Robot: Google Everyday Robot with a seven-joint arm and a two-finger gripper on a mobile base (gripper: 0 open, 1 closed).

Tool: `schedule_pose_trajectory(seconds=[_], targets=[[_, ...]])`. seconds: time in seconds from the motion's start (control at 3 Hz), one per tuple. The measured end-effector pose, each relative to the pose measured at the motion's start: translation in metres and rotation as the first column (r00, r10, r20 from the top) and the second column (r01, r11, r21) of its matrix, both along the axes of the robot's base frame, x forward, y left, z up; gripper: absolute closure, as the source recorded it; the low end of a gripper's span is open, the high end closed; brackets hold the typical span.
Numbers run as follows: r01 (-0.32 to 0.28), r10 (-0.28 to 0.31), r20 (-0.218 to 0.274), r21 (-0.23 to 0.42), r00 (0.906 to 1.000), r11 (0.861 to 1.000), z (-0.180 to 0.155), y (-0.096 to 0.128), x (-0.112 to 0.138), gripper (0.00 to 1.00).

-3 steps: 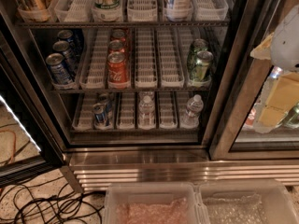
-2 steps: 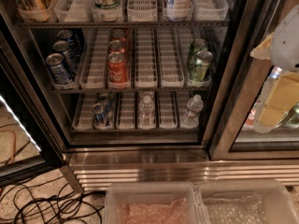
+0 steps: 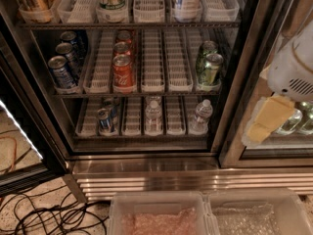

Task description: Pick water bottle from bottom shelf of fridge

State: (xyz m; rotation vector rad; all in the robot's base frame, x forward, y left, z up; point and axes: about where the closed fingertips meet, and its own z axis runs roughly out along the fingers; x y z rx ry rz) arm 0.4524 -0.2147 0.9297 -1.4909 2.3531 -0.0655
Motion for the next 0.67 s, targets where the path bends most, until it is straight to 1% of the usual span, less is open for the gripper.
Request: schedule_pose_trajectory(seconds=[0.33,0.67], targets=[[0.14,-0.14,-0.008,0.087,0.9902,0.986,-0.03,-0.007,0.007,0.0],[0.236,-0.233,-0.041,0.153,0.9717,0.96,-0.053,-0.01,0.009,0.0]])
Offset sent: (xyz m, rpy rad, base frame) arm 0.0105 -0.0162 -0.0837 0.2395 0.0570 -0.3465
